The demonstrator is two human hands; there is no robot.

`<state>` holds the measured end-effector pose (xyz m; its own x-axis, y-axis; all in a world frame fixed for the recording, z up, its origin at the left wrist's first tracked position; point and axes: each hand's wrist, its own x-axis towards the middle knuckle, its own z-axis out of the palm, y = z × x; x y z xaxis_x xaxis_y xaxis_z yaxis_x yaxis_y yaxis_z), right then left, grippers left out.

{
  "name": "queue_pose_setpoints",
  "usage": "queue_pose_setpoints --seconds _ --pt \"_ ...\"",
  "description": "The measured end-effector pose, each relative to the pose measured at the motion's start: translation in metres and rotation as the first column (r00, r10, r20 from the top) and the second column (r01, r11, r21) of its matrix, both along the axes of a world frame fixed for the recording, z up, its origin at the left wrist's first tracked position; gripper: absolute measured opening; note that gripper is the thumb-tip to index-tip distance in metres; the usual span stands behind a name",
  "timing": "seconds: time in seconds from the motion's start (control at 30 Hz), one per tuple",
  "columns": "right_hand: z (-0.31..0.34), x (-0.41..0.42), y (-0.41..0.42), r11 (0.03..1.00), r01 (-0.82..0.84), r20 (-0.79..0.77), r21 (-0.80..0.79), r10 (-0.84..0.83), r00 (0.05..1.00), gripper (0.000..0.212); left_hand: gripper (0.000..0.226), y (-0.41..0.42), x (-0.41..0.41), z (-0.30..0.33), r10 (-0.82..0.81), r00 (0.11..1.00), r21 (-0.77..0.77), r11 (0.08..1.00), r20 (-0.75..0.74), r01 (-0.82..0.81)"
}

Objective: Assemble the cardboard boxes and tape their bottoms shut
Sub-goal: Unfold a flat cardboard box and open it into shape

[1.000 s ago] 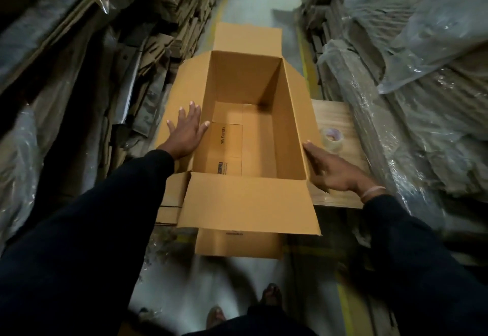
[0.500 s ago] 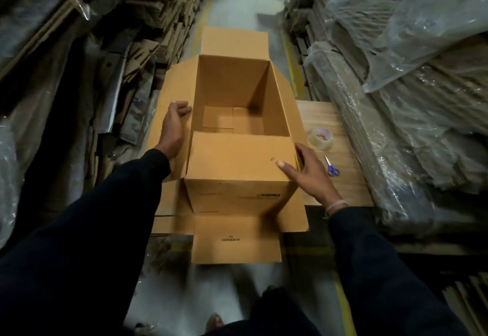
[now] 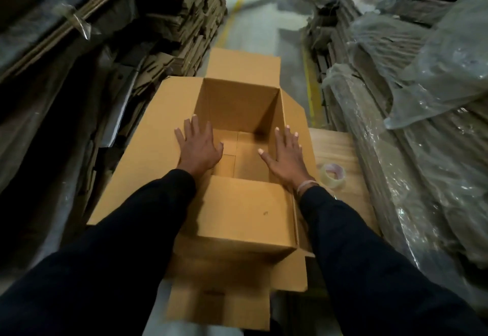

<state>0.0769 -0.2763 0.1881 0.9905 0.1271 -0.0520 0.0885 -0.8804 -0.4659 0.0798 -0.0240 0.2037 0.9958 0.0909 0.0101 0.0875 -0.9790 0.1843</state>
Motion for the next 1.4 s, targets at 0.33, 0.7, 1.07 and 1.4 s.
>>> queue_pose_setpoints --seconds 0.33,0.7,1.07,1.4 --pt "0.004 0.17 -0.008 0.998 -0.033 -0.051 0.048 0.035 0.998 0.102 0.085 -0.018 0.047 -0.014 0.302 0.953 0.095 0.949 0.005 -0.301" --pt "0.021 0.291 -0.016 0.433 0.409 -0.442 0.803 -0.028 0.897 0.126 0.107 -0.018 0.052 -0.024 0.346 0.938 0.067 0.936 -0.001 -0.345" --pt "0.006 0.237 -0.036 0.736 -0.051 -0.082 0.675 0.144 0.986 0.031 0.1 0.004 0.041 -0.012 0.251 0.968 -0.116 0.961 -0.024 -0.252" --pt "0.012 0.169 -0.006 0.949 -0.263 -0.077 -0.174 0.253 0.964 0.063 0.096 0.022 0.023 -0.011 0.035 0.998 0.163 0.986 -0.057 -0.025"
